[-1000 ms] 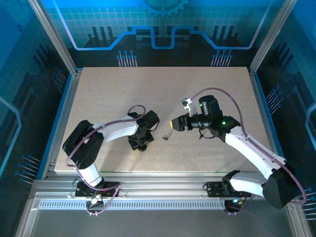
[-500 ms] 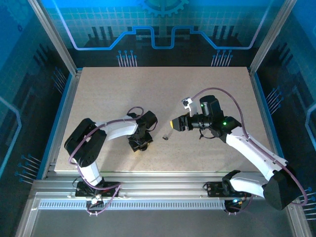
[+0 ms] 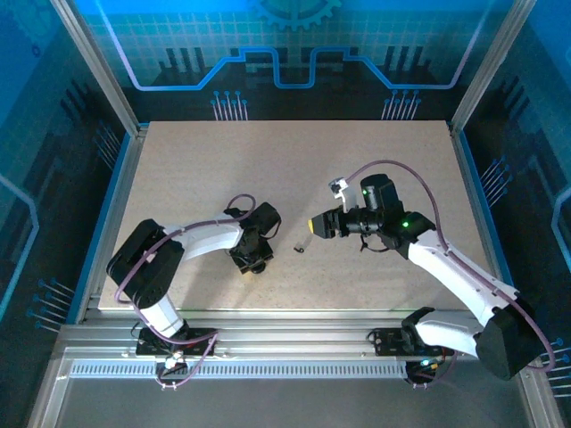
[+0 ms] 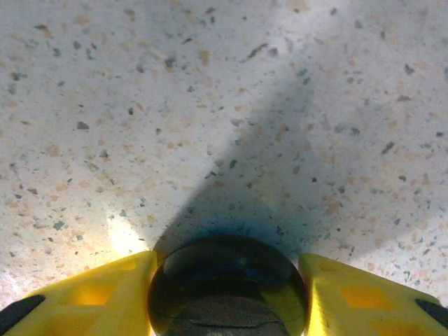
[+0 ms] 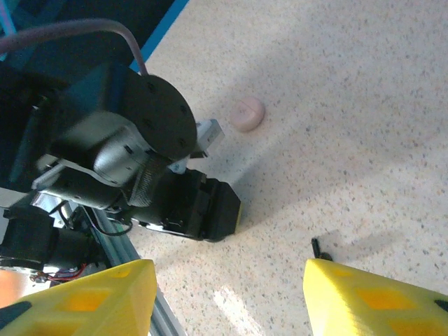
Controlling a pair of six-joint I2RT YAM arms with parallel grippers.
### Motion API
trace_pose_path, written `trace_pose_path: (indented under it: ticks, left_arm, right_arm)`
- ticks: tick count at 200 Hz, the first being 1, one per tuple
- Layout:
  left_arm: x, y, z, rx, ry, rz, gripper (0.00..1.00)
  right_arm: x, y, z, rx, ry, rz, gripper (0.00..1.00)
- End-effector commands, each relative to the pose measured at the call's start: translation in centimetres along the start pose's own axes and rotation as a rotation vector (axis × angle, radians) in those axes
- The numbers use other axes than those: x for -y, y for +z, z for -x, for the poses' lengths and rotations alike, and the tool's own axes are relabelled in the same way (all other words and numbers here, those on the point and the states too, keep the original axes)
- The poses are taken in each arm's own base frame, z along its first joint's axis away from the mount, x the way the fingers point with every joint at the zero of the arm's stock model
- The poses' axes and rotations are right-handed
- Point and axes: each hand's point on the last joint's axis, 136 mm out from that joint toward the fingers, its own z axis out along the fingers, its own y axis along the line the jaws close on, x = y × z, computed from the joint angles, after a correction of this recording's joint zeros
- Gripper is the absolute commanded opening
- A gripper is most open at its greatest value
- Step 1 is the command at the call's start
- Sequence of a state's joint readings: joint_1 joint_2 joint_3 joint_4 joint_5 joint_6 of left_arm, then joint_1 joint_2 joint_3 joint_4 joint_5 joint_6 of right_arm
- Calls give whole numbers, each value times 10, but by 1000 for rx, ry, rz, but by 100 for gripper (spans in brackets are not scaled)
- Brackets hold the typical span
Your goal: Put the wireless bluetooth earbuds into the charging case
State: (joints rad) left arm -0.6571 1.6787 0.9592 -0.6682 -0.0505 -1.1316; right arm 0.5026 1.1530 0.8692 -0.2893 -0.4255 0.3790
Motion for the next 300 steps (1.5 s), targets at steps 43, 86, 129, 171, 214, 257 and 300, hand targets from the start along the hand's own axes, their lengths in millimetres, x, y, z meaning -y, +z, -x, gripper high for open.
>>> trace_pose_path:
  ticks: [43,86,129,171,214,257,300]
  left_arm:
    - [11,-25,-3,9,266,-69,43]
    - [19,-37,0,42,412,-105,44]
    - [38,-52,0,59,624,-169,41]
    - [56,-71,5,122,817,-224,39]
    - [78,-86,0,124,966,-301,37]
    - [95,-99,-10,104,1151,-359,35]
    - [114,-132,-22,172,1364,-496,35]
  right_arm:
    - [19,1,-11,-24,108,-14,58]
    - [31,10,-22,-97,181,4,58]
    - [42,16,-26,-130,212,-16,58]
    - [56,11,-27,-134,239,-30,58]
    - [69,13,-25,-152,320,36,58]
    - [74,5,-17,-147,357,81,58]
    - [77,-11,-12,-136,411,129,58]
